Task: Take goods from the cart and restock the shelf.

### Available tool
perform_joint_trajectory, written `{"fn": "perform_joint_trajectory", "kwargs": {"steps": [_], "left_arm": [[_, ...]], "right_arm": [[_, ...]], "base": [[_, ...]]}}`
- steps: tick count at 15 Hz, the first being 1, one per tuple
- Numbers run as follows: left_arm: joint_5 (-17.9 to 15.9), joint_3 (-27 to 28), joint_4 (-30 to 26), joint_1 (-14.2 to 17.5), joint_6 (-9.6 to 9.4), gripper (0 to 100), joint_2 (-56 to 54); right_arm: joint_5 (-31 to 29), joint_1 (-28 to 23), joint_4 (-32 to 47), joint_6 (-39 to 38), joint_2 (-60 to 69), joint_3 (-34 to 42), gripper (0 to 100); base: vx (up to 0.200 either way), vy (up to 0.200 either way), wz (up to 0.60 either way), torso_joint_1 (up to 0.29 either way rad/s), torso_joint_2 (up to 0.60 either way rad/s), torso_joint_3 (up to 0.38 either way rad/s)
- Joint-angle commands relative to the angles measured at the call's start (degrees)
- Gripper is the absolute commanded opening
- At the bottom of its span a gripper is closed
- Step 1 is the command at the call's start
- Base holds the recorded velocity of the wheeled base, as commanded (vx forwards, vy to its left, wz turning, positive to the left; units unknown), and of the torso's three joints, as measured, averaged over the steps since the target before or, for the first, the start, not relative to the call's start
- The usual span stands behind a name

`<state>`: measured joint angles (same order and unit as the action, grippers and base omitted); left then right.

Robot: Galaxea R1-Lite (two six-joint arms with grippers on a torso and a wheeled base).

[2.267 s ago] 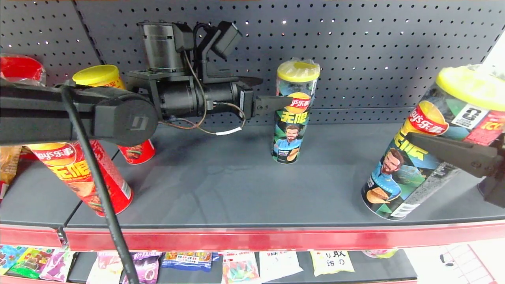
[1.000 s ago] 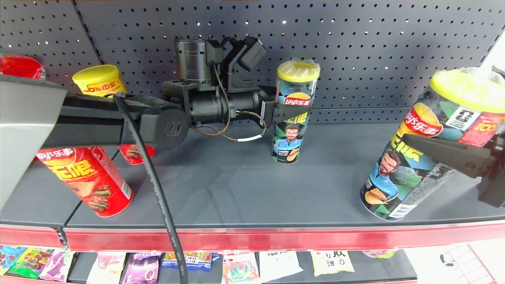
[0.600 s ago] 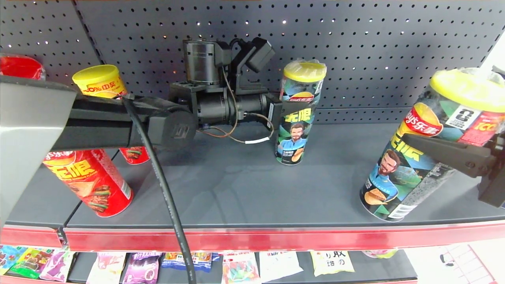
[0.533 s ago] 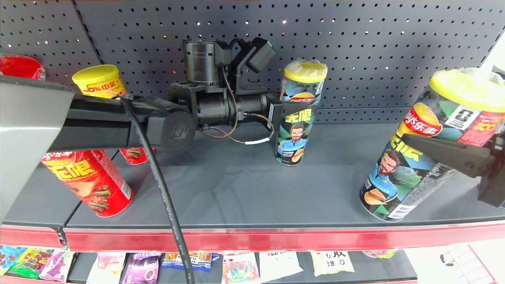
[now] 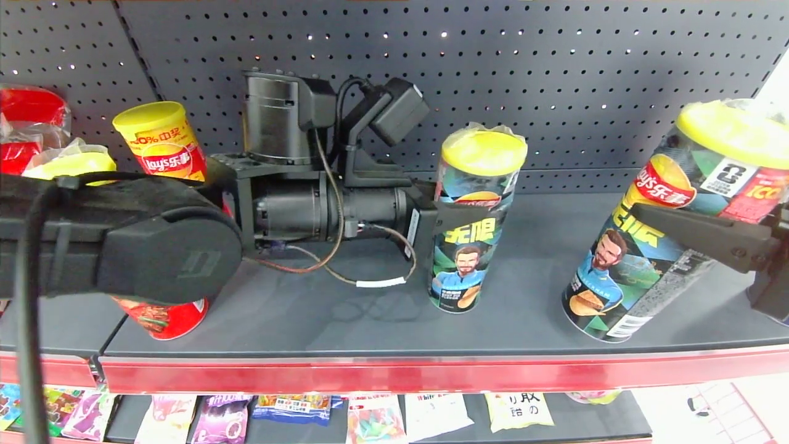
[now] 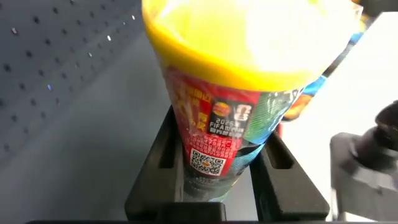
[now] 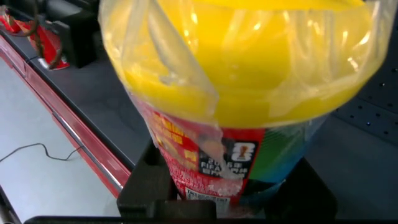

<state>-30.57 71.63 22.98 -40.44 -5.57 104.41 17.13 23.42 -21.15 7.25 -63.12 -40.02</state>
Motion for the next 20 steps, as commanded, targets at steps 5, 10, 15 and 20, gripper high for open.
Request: {"fn": "perform_joint_trajectory", "kwargs": {"steps": [5, 10, 15, 20], "left_arm": [[1.9, -10.1, 0.2, -1.8, -0.05, 0, -9.4], [2.2, -13.6, 0.3, -2.2, -0.05, 0, -11.4], [2.1, -15.3, 1.5, -2.5, 0.03, 0, -11.3], [2.3, -18.5, 6.1, -2.5, 0.03, 100, -11.2]], "right_arm": [[0.1, 0.1, 0.0, 0.0, 0.1, -0.3, 0], [0.1, 0.1, 0.0, 0.0, 0.2, -0.2, 0], [0.0, 0.1, 0.1, 0.0, 0.5, -0.2, 0], [0.1, 0.3, 0.1, 0.1, -1.2, -1.7, 0]], "base": [[0.000, 0.000, 0.00, 0.000, 0.00, 0.000], [0.000, 0.000, 0.00, 0.000, 0.00, 0.000], [0.000, 0.000, 0.00, 0.000, 0.00, 0.000], [0.000, 0.000, 0.00, 0.000, 0.00, 0.000]]}}
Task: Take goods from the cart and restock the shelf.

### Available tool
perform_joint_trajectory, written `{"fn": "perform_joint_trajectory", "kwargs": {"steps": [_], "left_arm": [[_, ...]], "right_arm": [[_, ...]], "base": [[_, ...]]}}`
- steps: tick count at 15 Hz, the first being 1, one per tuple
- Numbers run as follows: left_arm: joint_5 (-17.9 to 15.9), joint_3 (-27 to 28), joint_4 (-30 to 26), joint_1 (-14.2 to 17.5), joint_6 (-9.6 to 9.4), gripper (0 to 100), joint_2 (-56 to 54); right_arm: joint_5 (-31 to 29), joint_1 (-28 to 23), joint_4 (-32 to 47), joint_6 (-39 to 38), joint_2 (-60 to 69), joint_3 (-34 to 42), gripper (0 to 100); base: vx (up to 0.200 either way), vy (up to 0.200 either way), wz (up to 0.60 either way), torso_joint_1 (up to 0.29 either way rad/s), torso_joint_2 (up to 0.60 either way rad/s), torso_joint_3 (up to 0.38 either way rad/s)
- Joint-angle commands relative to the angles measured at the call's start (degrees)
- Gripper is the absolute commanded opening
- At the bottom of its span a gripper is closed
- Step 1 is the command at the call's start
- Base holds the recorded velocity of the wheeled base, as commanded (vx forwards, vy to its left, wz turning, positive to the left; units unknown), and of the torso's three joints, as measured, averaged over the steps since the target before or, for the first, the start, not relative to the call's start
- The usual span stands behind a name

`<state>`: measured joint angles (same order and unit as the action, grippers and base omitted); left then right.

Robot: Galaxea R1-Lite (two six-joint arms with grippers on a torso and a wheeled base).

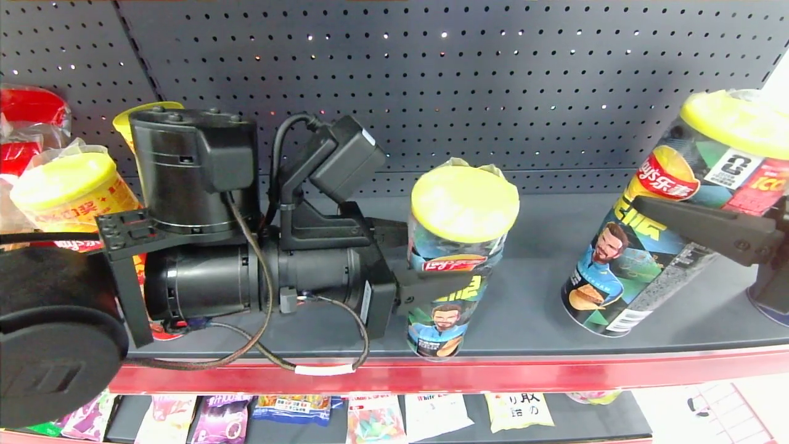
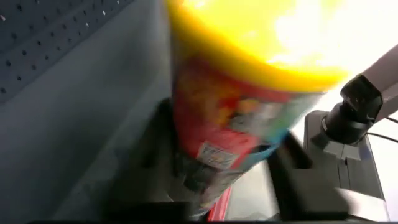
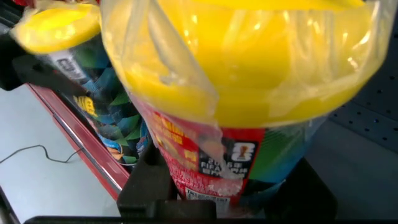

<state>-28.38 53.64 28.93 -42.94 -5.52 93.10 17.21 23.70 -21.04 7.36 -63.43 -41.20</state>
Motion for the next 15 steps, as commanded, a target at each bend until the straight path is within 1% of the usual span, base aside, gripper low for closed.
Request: {"fn": "perform_joint_trajectory", "kwargs": {"steps": [1, 6, 7, 8, 10, 11, 14, 15], "left_arm": [[0.1, -0.6, 0.2, 0.0, -0.01, 100, 0.1], [1.1, -1.4, 0.2, 0.0, 0.34, 100, -1.4], [1.7, -2.7, 0.2, 0.1, 1.13, 100, -2.7], [2.6, -3.9, 0.2, 0.1, 1.39, 100, -3.6], [4.4, -6.3, 0.2, 0.3, 1.57, 100, -5.8], [4.6, -7.5, 0.2, 0.6, 1.92, 100, -7.0], [5.1, -10.7, 0.2, 0.6, 2.09, 100, -9.8], [6.0, -12.7, 0.2, 0.7, 2.09, 100, -11.5]], "right_arm": [[0.0, 0.0, -0.1, 0.0, -1.6, -1.2, 0], [0.3, 0.1, -0.1, 0.1, -7.0, -5.3, 0], [0.4, 0.2, -0.1, 0.2, -9.4, -7.0, 0], [0.4, 0.2, -0.2, 0.3, -11.5, -8.3, 0], [0.4, 1.0, -0.2, 0.2, -15.5, -11.6, 0], [0.4, 1.5, -0.2, 0.2, -17.3, -13.2, 0], [0.4, 2.7, -0.2, 0.2, -20.3, -16.3, 0], [0.4, 2.8, -0.2, 0.2, -22.2, -17.9, 0]], "base": [[0.000, 0.000, 0.00, 0.000, 0.00, 0.000], [0.000, 0.000, 0.00, 0.000, 0.00, 0.000], [0.000, 0.000, 0.00, 0.000, 0.00, 0.000], [0.000, 0.000, 0.00, 0.000, 0.00, 0.000], [0.000, 0.000, 0.00, 0.000, 0.00, 0.000], [0.000, 0.000, 0.00, 0.000, 0.00, 0.000], [0.000, 0.000, 0.00, 0.000, 0.00, 0.000], [0.000, 0.000, 0.00, 0.000, 0.00, 0.000]]}}
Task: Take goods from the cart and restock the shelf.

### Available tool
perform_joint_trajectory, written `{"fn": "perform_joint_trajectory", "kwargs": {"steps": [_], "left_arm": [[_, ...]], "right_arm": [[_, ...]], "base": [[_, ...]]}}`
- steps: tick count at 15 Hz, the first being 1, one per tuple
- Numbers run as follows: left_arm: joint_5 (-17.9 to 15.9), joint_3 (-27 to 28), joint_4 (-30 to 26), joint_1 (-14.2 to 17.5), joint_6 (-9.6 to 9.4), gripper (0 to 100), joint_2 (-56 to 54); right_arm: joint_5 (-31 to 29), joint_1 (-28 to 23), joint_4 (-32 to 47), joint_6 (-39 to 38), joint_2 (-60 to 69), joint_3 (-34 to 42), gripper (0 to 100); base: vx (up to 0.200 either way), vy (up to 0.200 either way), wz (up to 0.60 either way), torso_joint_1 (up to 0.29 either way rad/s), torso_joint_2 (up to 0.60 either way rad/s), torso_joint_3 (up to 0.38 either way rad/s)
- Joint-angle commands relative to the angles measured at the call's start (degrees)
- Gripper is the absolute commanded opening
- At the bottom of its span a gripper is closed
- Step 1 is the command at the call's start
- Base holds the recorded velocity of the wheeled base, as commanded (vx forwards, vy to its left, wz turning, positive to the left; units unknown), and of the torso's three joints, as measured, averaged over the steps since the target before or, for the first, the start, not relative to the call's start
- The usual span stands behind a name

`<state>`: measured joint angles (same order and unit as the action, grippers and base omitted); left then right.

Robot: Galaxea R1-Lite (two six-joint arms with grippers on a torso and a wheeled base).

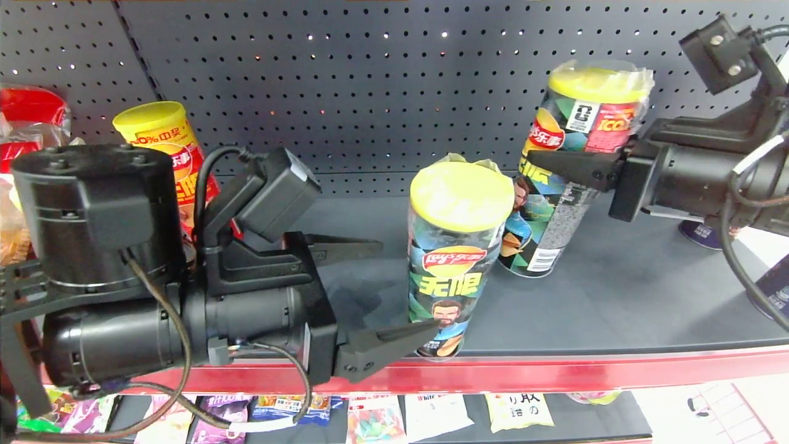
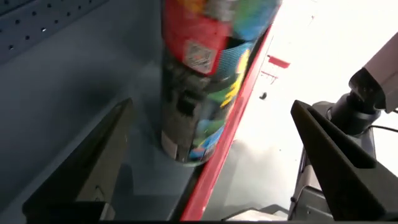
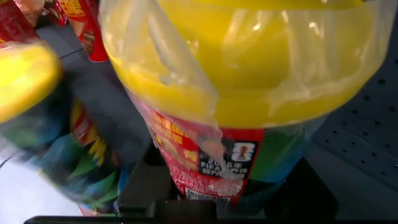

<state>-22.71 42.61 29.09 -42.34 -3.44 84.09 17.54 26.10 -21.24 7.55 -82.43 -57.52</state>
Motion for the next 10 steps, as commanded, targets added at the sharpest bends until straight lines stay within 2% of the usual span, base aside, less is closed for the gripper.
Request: {"fn": "perform_joint_trajectory", "kwargs": {"steps": [1, 4, 10], "left_arm": [[0.5, -3.0, 0.0, 0.9, 0.01, 100, -3.8], [0.8, -7.9, 0.0, 1.8, 0.01, 100, -8.5], [5.8, -16.9, -0.5, 1.7, 0.10, 100, -20.9]], "right_arm": [[0.0, 0.4, 0.0, 0.1, -4.1, -2.4, 0], [0.0, 1.8, -0.2, 0.2, -7.2, -4.5, 0], [0.0, 4.7, -5.8, -0.2, -15.1, -8.2, 0]], "base": [[0.000, 0.000, 0.00, 0.000, 0.00, 0.000], [0.000, 0.000, 0.00, 0.000, 0.00, 0.000], [0.000, 0.000, 0.00, 0.000, 0.00, 0.000]]}}
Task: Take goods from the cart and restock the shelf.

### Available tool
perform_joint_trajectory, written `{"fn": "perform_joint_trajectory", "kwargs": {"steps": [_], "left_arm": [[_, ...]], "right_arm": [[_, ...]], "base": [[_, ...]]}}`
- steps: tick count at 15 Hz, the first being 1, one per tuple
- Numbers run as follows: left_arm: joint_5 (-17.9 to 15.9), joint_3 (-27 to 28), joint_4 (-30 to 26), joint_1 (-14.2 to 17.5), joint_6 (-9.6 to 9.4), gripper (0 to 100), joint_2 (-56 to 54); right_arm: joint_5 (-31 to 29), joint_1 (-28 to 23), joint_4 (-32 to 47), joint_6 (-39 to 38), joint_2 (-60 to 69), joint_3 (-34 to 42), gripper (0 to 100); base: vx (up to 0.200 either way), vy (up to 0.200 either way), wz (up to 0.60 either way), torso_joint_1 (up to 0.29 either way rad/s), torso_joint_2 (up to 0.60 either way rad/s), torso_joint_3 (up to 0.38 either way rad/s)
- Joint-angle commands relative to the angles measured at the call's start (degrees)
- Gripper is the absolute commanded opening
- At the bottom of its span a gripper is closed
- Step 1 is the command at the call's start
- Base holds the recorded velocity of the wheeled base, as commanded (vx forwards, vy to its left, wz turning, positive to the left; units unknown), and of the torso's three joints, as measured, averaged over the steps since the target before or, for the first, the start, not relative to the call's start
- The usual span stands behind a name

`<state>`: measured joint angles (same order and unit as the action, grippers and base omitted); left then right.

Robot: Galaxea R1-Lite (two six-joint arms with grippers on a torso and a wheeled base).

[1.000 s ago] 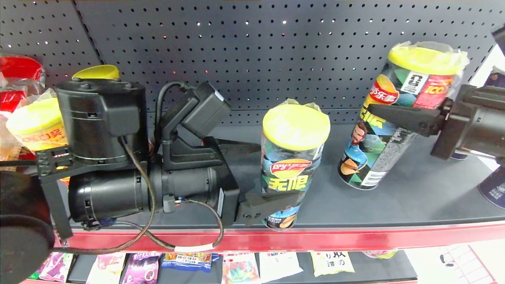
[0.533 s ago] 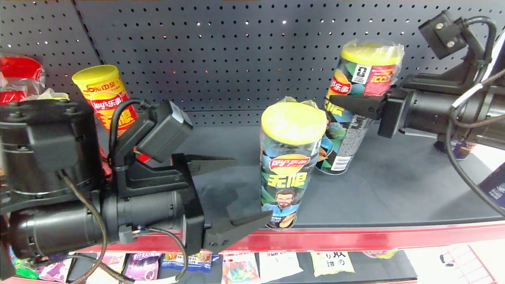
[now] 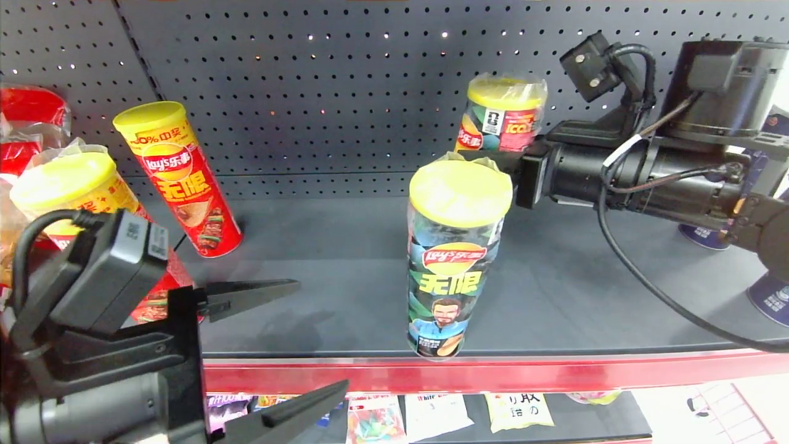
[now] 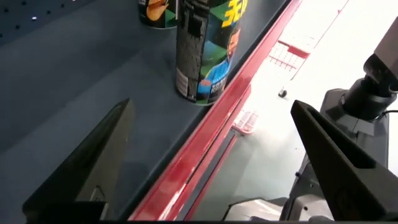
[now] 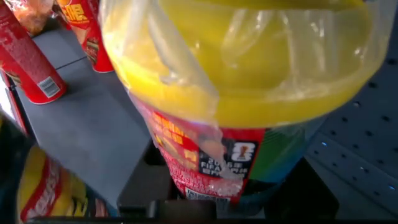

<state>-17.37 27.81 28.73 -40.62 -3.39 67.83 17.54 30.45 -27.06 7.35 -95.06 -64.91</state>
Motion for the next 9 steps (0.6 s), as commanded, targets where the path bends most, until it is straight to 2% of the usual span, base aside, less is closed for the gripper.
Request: {"fn": "perform_joint_trajectory", "kwargs": {"steps": [1, 9], "left_arm": [[0.6, -2.9, -0.2, 0.0, -0.04, 100, -5.6], [1.0, -4.2, -1.4, 0.0, -0.13, 100, -8.8]], "right_arm": [[0.0, 0.4, 0.0, 0.0, -2.9, -0.9, 0], [-0.3, 2.9, -0.1, -0.1, -4.5, -1.1, 0]], "base": [[0.000, 0.000, 0.00, 0.000, 0.00, 0.000], [0.000, 0.000, 0.00, 0.000, 0.00, 0.000]]}}
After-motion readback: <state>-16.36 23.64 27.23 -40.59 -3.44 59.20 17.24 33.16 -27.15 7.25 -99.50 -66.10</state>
